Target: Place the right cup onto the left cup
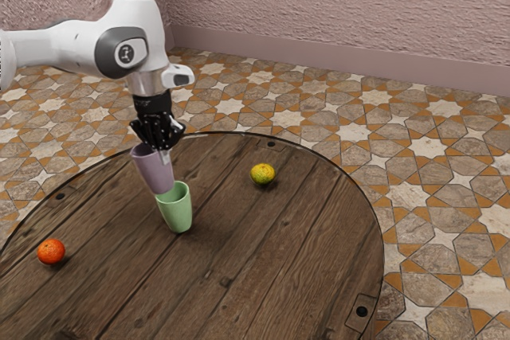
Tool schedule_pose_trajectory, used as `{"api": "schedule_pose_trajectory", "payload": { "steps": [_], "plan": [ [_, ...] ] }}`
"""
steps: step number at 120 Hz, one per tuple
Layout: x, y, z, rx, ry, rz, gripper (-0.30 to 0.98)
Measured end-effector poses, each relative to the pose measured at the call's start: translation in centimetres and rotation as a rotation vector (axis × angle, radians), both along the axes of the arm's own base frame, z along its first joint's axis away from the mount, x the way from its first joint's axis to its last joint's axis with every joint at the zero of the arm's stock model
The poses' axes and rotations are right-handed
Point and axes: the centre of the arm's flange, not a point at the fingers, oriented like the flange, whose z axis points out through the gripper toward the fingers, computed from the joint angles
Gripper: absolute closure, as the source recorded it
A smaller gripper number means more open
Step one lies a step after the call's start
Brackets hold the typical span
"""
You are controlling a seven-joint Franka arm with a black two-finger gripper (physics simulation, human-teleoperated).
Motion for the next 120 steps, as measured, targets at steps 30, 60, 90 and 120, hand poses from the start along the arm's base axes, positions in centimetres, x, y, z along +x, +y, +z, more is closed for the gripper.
{"api": "schedule_pose_trajectory", "payload": {
  "steps": [30,60,90,120],
  "plan": [
    [1.8,-0.2,-1.3,0.018,0.028,-0.030,0.79],
    [1.9,-1.5,-2.6,0.017,0.059,-0.052,0.79],
    [2.6,-1.1,-6.6,0.001,0.113,-0.051,0.73],
    [1.5,-1.7,-0.9,0.053,0.056,-0.030,0.27]
  ]
}}
